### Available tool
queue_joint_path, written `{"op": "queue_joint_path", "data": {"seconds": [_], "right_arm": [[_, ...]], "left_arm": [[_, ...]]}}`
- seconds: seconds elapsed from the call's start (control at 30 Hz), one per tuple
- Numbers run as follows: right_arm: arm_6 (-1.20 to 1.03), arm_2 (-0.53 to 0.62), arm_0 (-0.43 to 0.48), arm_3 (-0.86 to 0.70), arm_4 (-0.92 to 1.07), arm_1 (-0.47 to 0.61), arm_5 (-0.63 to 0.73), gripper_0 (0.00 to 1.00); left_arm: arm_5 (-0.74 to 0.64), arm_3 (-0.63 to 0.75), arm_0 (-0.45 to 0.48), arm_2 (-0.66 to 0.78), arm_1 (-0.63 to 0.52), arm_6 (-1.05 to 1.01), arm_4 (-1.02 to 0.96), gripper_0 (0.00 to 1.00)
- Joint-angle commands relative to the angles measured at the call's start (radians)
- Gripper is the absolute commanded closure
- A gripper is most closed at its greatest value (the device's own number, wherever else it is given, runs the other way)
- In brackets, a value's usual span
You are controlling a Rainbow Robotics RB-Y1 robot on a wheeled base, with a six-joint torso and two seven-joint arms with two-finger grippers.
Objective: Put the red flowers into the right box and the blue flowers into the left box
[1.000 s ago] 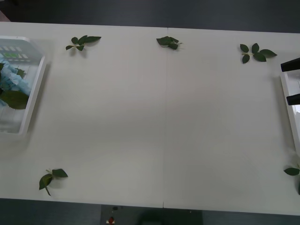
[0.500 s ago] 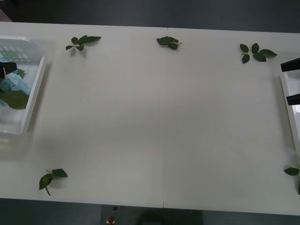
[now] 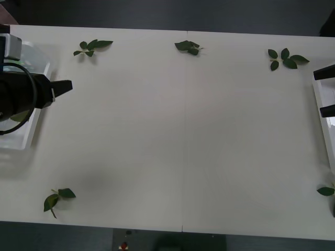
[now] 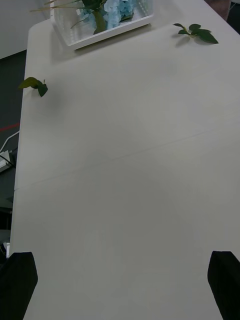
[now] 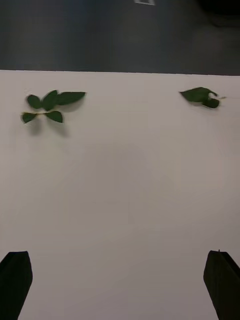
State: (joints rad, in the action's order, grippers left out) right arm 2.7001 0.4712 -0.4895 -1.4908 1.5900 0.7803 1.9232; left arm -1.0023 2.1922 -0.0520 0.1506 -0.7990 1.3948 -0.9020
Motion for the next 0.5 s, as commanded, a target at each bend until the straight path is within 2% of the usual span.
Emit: {"op": "queue_joint_path", "data": {"seconds": [0.03, 0.33, 0.5], "right_arm": [[0.005, 0.017, -0.011, -0.023, -0.001, -0.004, -0.003, 0.00], [0.005, 0.017, -0.011, -0.023, -0.001, -0.004, -0.003, 0.00], [0.005, 0.017, -0.011, -0.023, -0.001, -0.004, -0.003, 0.00]], "left_arm": [[-0.001, 0.032, -0.011, 0.000, 0.043, 0.193, -0.089, 0.00], [0.001, 0.024, -0.029, -0.045, 0.083, 0.469, -0.370, 0.00], [-0.001, -0.023, -0.109, -0.123, 0.077, 0.573, -0.462, 0.00]]}}
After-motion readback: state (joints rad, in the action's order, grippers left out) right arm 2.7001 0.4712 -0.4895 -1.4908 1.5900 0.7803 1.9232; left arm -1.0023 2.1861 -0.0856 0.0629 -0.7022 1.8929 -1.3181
